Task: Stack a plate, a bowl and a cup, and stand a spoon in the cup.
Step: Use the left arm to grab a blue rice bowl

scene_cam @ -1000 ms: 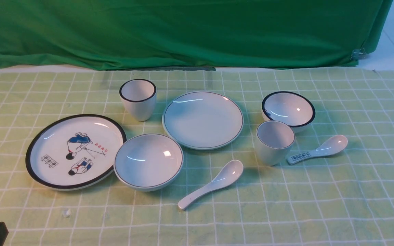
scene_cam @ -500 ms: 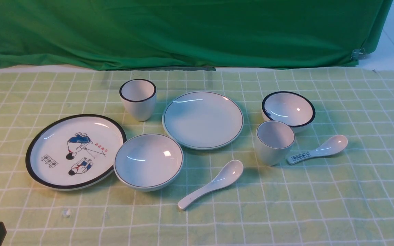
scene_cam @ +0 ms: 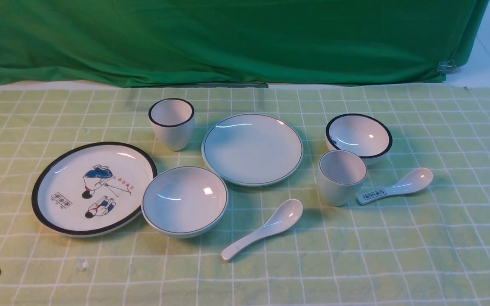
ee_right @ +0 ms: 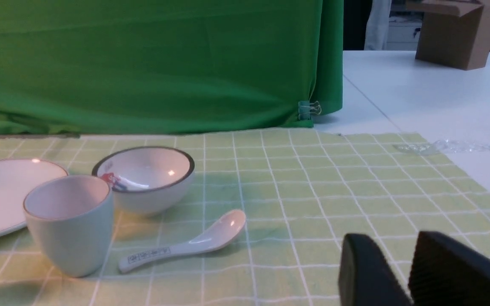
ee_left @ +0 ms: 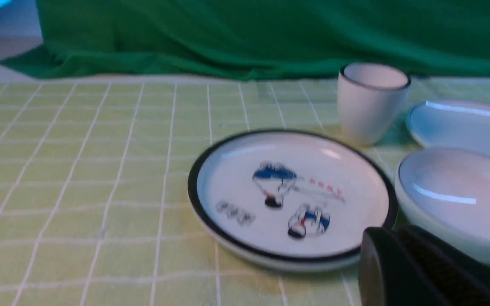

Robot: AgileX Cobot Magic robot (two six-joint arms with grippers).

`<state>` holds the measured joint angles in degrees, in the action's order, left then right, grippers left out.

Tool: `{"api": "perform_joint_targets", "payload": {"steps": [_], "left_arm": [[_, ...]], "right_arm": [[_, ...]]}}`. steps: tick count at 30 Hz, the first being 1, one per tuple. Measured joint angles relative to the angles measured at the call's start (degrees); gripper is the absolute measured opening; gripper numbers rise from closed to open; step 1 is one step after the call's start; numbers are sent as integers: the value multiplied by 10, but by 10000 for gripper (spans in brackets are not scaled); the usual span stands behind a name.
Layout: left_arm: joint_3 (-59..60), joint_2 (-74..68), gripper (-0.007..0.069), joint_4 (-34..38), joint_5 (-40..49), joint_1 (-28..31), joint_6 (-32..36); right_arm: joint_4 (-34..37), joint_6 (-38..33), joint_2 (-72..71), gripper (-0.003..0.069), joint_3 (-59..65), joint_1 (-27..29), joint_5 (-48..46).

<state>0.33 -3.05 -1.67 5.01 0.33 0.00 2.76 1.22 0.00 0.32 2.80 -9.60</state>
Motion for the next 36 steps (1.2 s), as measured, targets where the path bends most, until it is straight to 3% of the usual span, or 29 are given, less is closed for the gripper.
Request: {"api": "perform_joint_targets", "payload": {"steps": [7,10,13,14,15,16,17,18,20,24,30,34,36], "left_arm": [[0,0,17,-4,-206,0,0],[0,0,17,-5,-298,0,0],[0,0,17,-5,-342,0,-30],[0,0,17,-6,-354,0,-58],[0,0,17,-8,-391,0,-130],[0,0,17,-8,-395,0,-139],[0,-3,17,-8,-417,0,-213],[0,-4,17,-8,-421,0,-220],[-9,-22,17,-10,-421,0,-286],[-103,-81,17,-26,-358,0,-316],[-244,-239,17,-86,-287,0,-298],[-272,-367,17,-76,-266,0,-298],[-295,-437,17,-58,-233,0,-302]], "right_arm": [[0,5,0,235,0,0,239],[-1,57,0,235,0,0,383],[-1,88,0,237,0,0,431],[-1,103,0,237,0,0,438],[-2,155,0,237,0,0,452],[-2,160,0,236,0,0,453],[-3,195,0,218,0,0,456],[-3,197,0,218,0,0,456],[-5,203,0,132,-5,0,439],[-6,149,31,41,-58,0,397],[-8,-6,165,26,-143,0,368],[-3,-115,295,26,-160,-5,338],[6,-137,351,26,-174,-19,307]]}}
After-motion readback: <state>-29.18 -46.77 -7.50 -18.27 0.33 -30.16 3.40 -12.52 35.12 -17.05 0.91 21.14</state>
